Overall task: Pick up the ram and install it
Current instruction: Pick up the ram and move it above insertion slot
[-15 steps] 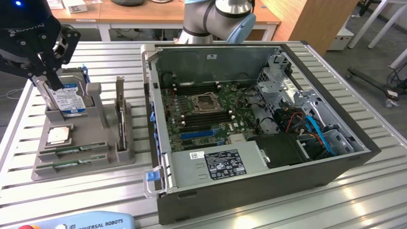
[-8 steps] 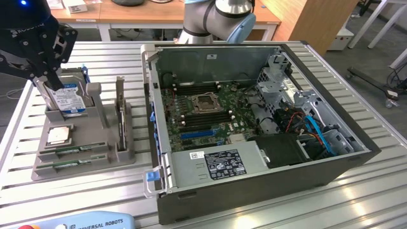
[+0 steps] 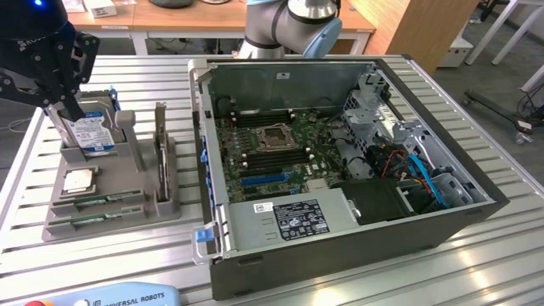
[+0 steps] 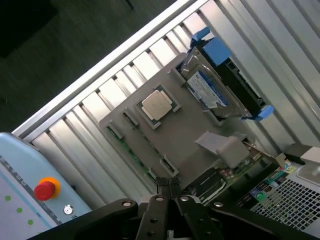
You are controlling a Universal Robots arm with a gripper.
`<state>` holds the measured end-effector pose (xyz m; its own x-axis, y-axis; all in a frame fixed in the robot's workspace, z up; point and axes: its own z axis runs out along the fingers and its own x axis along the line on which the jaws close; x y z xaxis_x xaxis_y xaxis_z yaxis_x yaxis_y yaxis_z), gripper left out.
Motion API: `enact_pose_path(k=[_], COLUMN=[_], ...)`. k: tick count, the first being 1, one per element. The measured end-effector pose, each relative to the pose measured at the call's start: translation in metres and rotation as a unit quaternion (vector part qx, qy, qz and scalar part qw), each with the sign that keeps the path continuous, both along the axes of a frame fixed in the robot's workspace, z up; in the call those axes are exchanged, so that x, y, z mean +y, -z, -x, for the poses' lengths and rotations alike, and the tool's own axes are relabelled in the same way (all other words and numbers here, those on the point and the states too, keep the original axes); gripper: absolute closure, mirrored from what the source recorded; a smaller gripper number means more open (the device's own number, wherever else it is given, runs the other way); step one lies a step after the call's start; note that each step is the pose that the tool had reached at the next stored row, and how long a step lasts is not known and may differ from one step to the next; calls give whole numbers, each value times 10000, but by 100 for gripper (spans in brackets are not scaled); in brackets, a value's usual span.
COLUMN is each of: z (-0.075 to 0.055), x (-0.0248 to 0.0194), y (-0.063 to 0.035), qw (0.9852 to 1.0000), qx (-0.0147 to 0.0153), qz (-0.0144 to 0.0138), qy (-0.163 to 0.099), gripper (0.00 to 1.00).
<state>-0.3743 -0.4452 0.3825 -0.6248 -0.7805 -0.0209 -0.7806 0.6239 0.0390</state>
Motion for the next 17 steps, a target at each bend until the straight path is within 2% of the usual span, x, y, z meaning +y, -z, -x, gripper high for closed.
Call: enact_pose_path(k=[5,9,13,17], z=[0,0,0,0], x=[0,0,0,0], y=[2,4,7,11], qw=[9990,9966,9930,9880], qx=[0,0,-1,-1], qz=[10,14,15,17], qy=[-458,-822,-1180,-1544], gripper=[90,90,90,90])
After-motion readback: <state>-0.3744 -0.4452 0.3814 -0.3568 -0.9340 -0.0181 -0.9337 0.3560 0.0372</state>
